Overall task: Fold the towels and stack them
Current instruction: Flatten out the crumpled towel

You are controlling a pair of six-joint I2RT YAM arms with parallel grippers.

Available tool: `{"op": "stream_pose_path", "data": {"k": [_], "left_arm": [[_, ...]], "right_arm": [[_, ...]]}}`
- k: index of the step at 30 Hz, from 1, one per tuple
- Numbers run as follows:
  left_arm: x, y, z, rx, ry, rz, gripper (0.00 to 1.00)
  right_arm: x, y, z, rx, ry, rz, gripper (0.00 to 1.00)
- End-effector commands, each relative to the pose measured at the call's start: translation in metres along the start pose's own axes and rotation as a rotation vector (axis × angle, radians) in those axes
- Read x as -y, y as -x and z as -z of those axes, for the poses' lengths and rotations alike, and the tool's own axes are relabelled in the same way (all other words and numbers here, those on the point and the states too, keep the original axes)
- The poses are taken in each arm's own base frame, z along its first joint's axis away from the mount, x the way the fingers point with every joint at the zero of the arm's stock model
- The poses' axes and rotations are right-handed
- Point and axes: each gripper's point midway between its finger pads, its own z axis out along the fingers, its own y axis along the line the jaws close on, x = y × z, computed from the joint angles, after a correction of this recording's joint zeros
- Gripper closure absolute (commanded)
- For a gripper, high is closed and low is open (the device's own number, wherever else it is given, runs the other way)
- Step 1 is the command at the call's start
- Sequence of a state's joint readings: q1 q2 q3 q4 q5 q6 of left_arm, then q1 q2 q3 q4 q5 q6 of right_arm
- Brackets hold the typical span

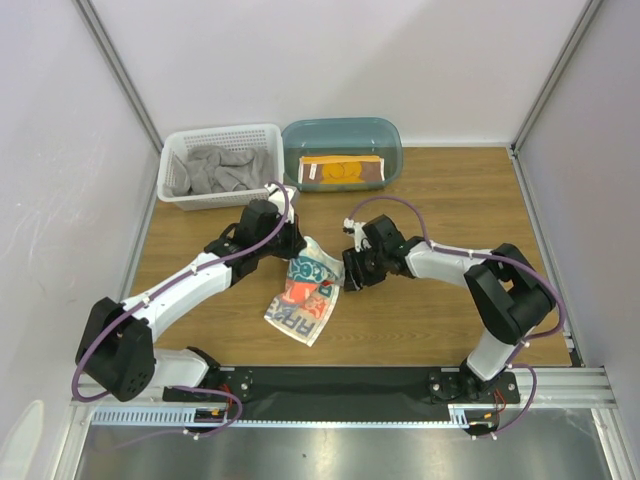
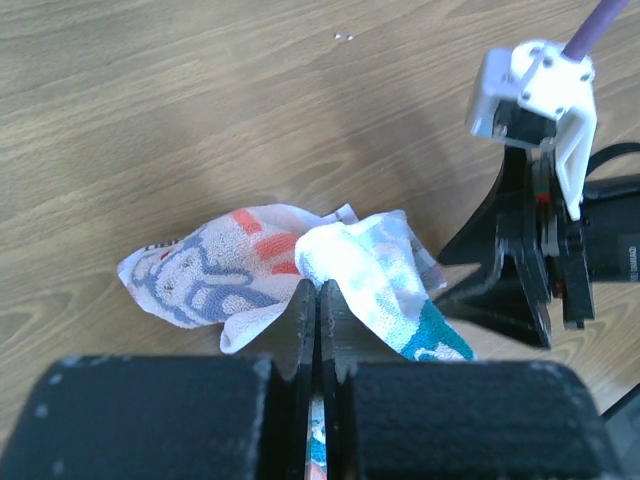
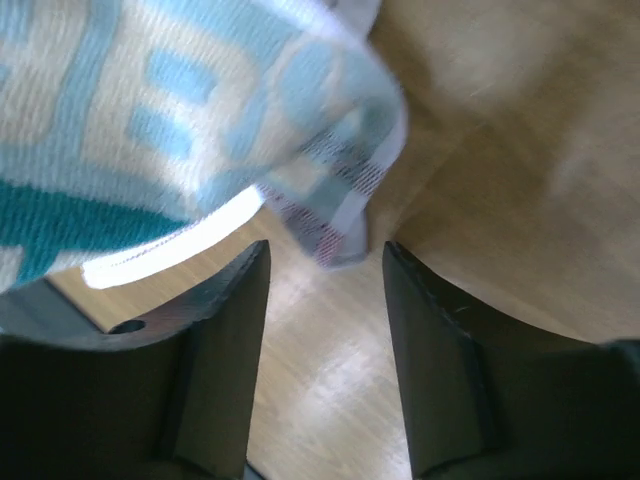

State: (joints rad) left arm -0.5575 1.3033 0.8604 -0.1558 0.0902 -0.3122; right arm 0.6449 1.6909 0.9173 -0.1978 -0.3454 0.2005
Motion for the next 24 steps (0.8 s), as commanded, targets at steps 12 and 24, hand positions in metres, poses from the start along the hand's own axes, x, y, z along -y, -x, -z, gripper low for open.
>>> {"op": "stream_pose_path", "data": {"k": [12,24], "left_arm": [[-0.003,0.022,0.021,0.026,0.041,-0.057,1.00],[-0.023,0.099,0.098,0.079,0.262,-0.267,1.00]], "right_arm": [[0.007,0.078,0.033,0.216,-0.109,0.046,1.00],[-0.006,0.171,0.215,0.537,-0.250,0.143,1.00]]}}
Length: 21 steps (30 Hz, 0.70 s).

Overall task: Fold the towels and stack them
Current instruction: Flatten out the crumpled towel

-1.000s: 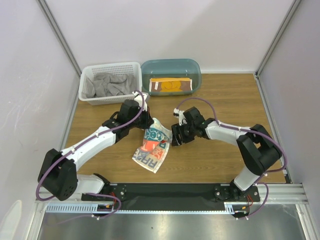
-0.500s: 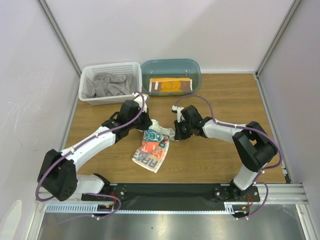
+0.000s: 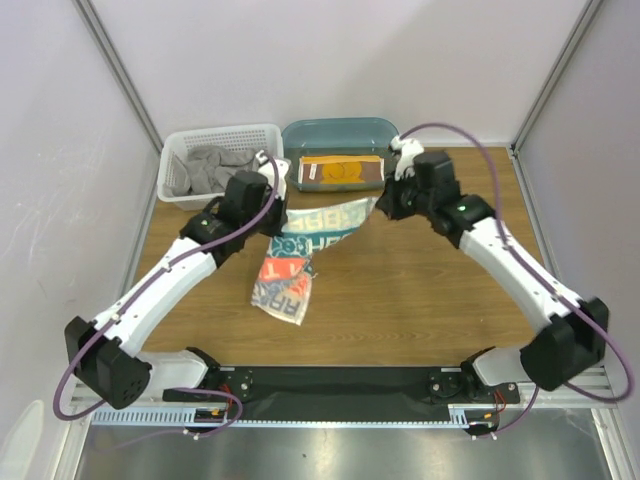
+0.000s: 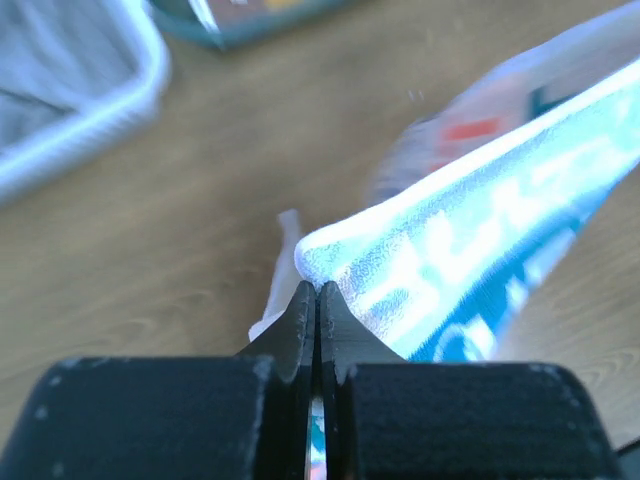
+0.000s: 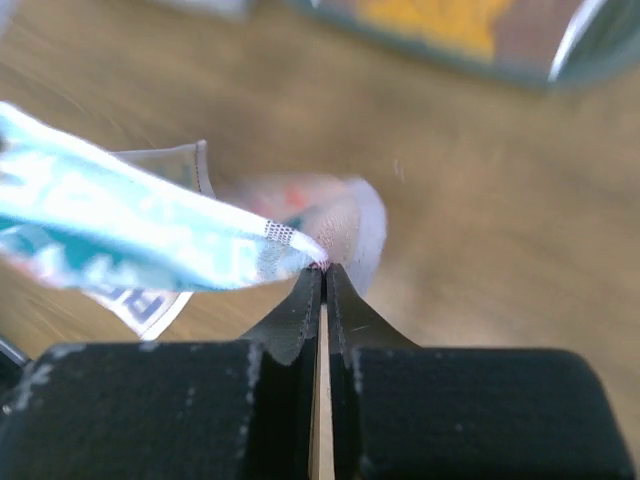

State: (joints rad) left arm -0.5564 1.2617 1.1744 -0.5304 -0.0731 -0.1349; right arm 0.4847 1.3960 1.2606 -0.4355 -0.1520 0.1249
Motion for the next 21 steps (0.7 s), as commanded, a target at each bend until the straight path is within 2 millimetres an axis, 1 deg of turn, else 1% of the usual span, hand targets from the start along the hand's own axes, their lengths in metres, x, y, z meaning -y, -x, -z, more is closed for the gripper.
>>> {"op": "stream_pose_path", "data": {"k": [1,2,3,4,6,7,9,10,12,13,14,15,16,17,18,19,20,21], "left_arm": [[-0.030,0.049,0.048,0.101,0.125,-0.090,1.00],[-0.035,0.058,0.056,0.119,0.147,-0.099,1.00],[-0.041,0.061,0.065,0.110,0.164,-0.133,1.00],[-0.044,0.082,0.080,0.158,0.176,-0.143,1.00],[-0.048,0.096,0.096,0.177,0.195,-0.198,1.00],[-0.048,0.104,0.108,0.185,0.197,-0.211,1.00],[-0.044,0.109,0.118,0.188,0.170,-0.245,1.00],[-0.040,0.108,0.125,0.182,0.142,-0.262,1.00],[-0.026,0.102,0.129,0.171,0.052,-0.298,1.00],[-0.023,0.098,0.130,0.161,0.035,-0.302,1.00],[-0.022,0.090,0.130,0.130,0.021,-0.304,1.00],[-0.020,0.084,0.128,0.107,0.005,-0.294,1.00],[-0.015,0.076,0.125,0.078,-0.024,-0.290,1.00],[-0.009,0.063,0.118,0.022,-0.064,-0.284,1.00],[-0.005,0.055,0.112,-0.009,-0.085,-0.261,1.00],[0.004,0.038,0.100,-0.064,-0.138,-0.248,1.00],[0.008,0.028,0.092,-0.093,-0.159,-0.231,1.00],[0.014,0.025,0.078,-0.095,-0.174,-0.199,1.00]], "right_arm": [[-0.006,0.045,0.043,0.099,-0.021,0.092,1.00],[-0.008,0.055,0.048,0.118,-0.020,0.092,1.00],[-0.011,0.063,0.051,0.132,-0.010,0.094,1.00],[-0.017,0.081,0.062,0.171,0.002,0.097,1.00],[-0.024,0.093,0.070,0.195,0.015,0.092,1.00],[-0.028,0.104,0.080,0.223,0.017,0.093,1.00],[-0.029,0.110,0.091,0.238,0.000,0.096,1.00],[-0.029,0.111,0.097,0.242,-0.010,0.098,1.00],[-0.021,0.111,0.116,0.242,-0.066,0.094,1.00],[-0.020,0.110,0.123,0.237,-0.083,0.092,1.00],[-0.016,0.101,0.129,0.203,-0.103,0.089,1.00],[-0.009,0.099,0.139,0.206,-0.142,0.081,1.00],[-0.006,0.092,0.142,0.187,-0.157,0.074,1.00],[-0.003,0.080,0.147,0.147,-0.175,0.063,1.00],[0.002,0.069,0.146,0.114,-0.195,0.049,1.00],[0.008,0.054,0.149,0.067,-0.214,0.013,1.00],[0.013,0.045,0.150,0.039,-0.237,-0.014,1.00],[0.022,0.027,0.146,-0.017,-0.270,-0.049,1.00]]}}
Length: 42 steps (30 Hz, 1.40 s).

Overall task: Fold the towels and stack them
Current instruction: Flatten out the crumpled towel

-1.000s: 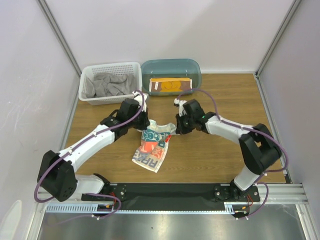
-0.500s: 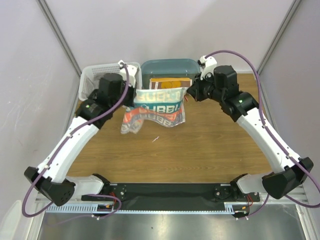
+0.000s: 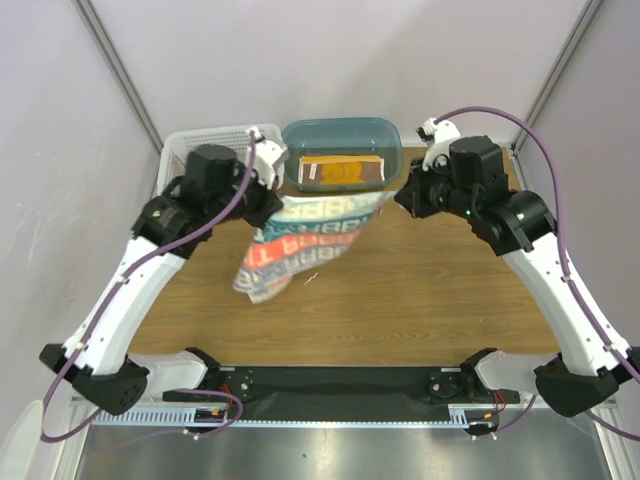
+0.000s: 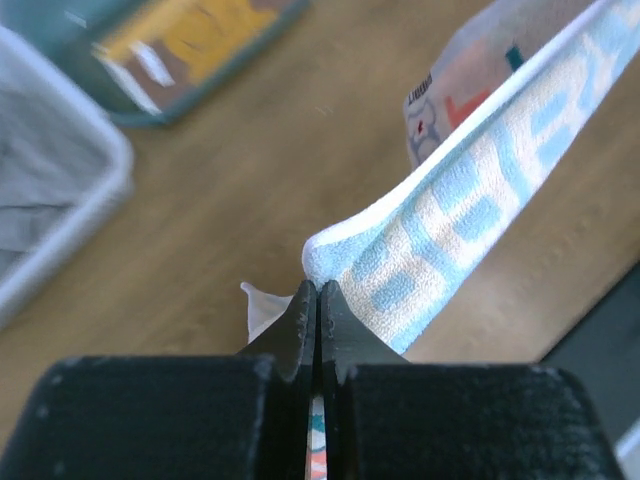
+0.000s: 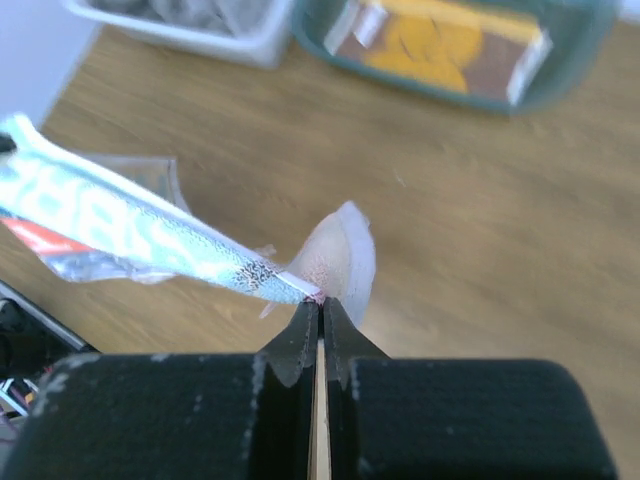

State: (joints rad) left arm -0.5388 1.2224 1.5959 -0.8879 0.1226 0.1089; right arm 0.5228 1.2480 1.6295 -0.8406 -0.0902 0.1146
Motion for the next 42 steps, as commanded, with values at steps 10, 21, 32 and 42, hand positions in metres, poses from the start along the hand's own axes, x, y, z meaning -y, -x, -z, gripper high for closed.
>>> {"op": "stream_pose_path", "data": {"k": [10,21,32,42], "left_arm": [[0.134,-0.101,-0.136,-0.173,-0.374,0.237,0.96],[0.133,-0.149,-0.161,-0.337,-0.160,0.328,0.10],[0.083,-0.167,-0.178,-0.157,0.019,0.607,0.17],[0.094,-0.160,-0.236,-0.208,-0.033,0.687,0.34]], "right_arm": [[0.152,-0.138,0.031,-0.371,-0.489,-0.376,1.00],[0.228,-0.159,0.006,-0.479,-0.650,-0.379,1.00],[0.259,-0.170,-0.012,-0.485,-0.672,-0.440,1.00],[0.259,-0.172,-0.013,-0.484,-0.671,-0.443,1.00]]}}
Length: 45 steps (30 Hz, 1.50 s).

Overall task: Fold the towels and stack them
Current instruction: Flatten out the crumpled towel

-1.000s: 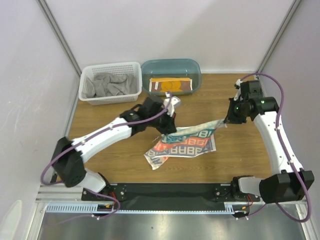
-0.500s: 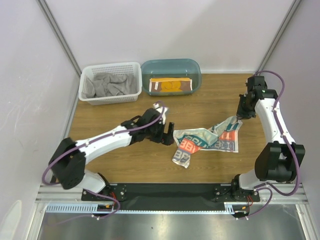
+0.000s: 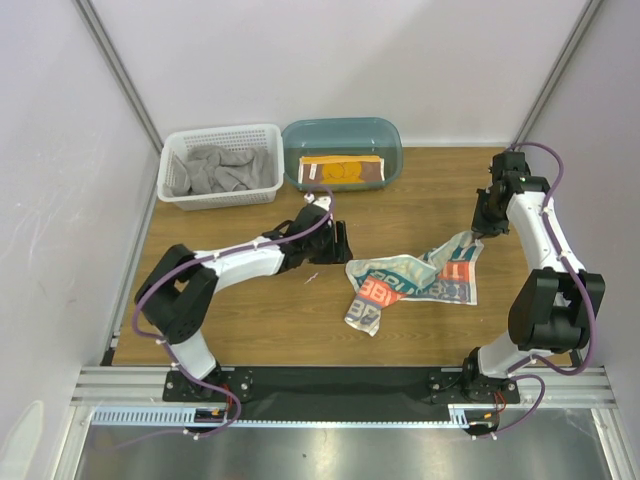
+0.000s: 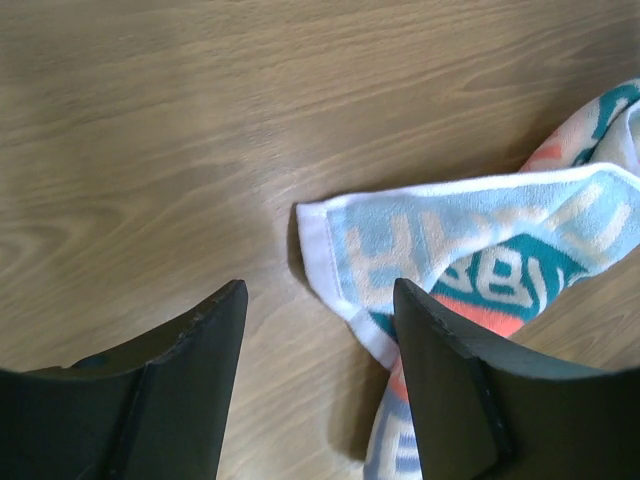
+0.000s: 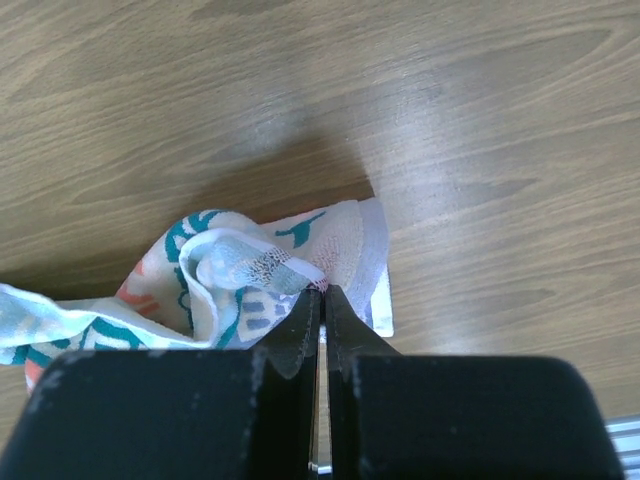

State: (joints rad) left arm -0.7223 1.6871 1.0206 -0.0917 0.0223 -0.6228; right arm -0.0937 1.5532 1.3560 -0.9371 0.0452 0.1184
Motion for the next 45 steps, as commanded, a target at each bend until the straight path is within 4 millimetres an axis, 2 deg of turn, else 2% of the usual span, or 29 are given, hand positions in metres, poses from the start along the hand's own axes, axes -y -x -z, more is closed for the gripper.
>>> {"op": "stream_pose_path", "data": {"k": [1,13,20,26,29,32,33,35,36,37,38,40,41,43,44,45], "left_arm": [[0.023,0.011,-0.008,0.018,-0.073,0.050,0.34],[0.032,-0.025,-0.025,-0.024,-0.135,0.249,0.32],[0.027,-0.031,-0.035,0.006,-0.127,0.330,0.33],[0.025,-0.038,-0.044,0.016,-0.147,0.377,0.37],[0.026,-0.034,-0.050,0.048,-0.158,0.366,0.51],[0.025,-0.028,-0.055,0.078,-0.159,0.336,0.77],[0.026,-0.023,-0.054,0.090,-0.156,0.323,0.90],[0.020,-0.017,-0.050,0.104,-0.126,0.275,1.00],[0.020,-0.013,-0.046,0.110,-0.125,0.257,1.00],[0.020,-0.005,-0.035,0.123,-0.121,0.206,1.00],[0.011,0.007,-0.029,0.166,-0.077,0.185,1.00],[0.006,0.023,-0.011,0.214,-0.049,0.088,1.00],[0.007,0.038,0.011,0.253,-0.045,0.059,1.00],[0.002,0.056,0.033,0.311,-0.005,-0.052,1.00],[0.007,0.068,0.059,0.352,-0.012,-0.091,1.00],[0.005,0.075,0.071,0.379,0.005,-0.121,1.00]], "right_arm": [[-0.001,0.018,0.009,0.069,0.007,0.005,1.00],[-0.005,0.017,-0.002,0.072,0.026,-0.010,1.00],[-0.006,0.015,0.000,0.072,0.029,-0.009,1.00],[-0.007,0.014,-0.003,0.066,0.030,-0.010,1.00],[-0.009,0.014,-0.006,0.055,0.040,-0.009,1.00],[-0.009,0.014,-0.009,0.045,0.035,-0.011,1.00],[-0.009,0.014,-0.009,0.042,0.032,-0.008,1.00],[-0.006,0.015,-0.008,0.043,0.019,-0.009,1.00],[-0.005,0.015,-0.007,0.045,0.015,-0.010,1.00],[-0.005,0.018,-0.003,0.056,0.010,-0.010,1.00],[-0.004,0.018,0.000,0.060,0.009,-0.006,1.00],[-0.005,0.020,0.006,0.080,0.017,-0.002,1.00],[-0.005,0.021,0.014,0.105,0.027,0.002,1.00],[-0.009,0.026,0.025,0.143,0.059,0.020,1.00],[-0.016,0.032,0.041,0.189,0.103,0.025,1.00],[-0.019,0.036,0.050,0.214,0.120,0.033,1.00]]}}
